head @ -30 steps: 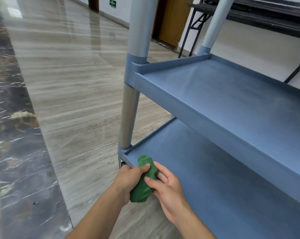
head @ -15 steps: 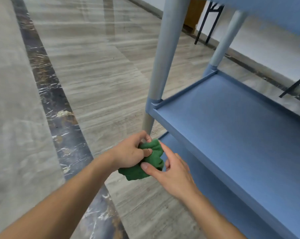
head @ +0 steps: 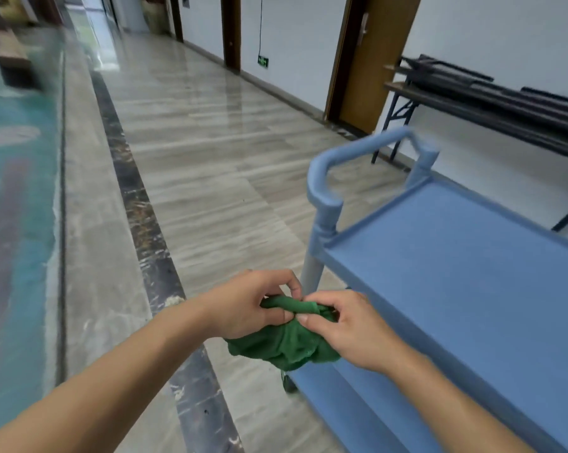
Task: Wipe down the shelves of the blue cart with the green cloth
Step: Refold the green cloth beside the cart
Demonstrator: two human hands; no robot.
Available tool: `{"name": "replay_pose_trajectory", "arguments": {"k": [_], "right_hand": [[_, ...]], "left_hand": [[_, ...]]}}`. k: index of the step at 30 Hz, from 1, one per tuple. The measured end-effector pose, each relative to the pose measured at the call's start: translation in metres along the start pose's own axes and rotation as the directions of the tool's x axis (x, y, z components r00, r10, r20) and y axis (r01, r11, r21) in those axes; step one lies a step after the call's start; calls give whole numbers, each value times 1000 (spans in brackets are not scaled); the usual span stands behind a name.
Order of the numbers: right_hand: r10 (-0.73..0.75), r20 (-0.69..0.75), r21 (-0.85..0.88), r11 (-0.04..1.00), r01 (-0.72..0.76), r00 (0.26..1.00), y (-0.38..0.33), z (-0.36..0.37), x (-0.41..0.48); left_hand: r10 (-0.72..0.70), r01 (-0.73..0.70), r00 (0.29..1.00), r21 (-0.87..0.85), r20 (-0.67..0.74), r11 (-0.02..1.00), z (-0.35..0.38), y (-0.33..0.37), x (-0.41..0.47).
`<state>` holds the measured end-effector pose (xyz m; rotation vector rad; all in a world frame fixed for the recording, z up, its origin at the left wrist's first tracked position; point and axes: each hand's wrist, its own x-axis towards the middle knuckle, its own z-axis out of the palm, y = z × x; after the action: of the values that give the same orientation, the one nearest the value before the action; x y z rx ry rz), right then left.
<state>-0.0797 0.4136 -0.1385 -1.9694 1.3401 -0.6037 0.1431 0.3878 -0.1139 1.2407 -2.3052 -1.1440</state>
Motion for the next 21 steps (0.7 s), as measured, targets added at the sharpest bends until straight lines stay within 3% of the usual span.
{"name": "replay_pose_trajectory", "arguments": {"k": [8,13,16,21], "right_hand": [[-16,-162,-113,994,-2,987,-152,-149,-15],[25,-353,-146,986,-82,935,-228,-230,-37],[63,-406,-67,993,-98,912,-260,-266,-50],[125,-277,225,972,-63,953,-290,-297,-61]], "left_hand": [[49,-50,999,94,19,994,-135,145,-25],[234,-212,965,172,-116,962,-209,217,-27],[309,-297,935,90,-174,950,-240,253,-24],[429,-423,863,83,-269,903,-256,297,-6]]}}
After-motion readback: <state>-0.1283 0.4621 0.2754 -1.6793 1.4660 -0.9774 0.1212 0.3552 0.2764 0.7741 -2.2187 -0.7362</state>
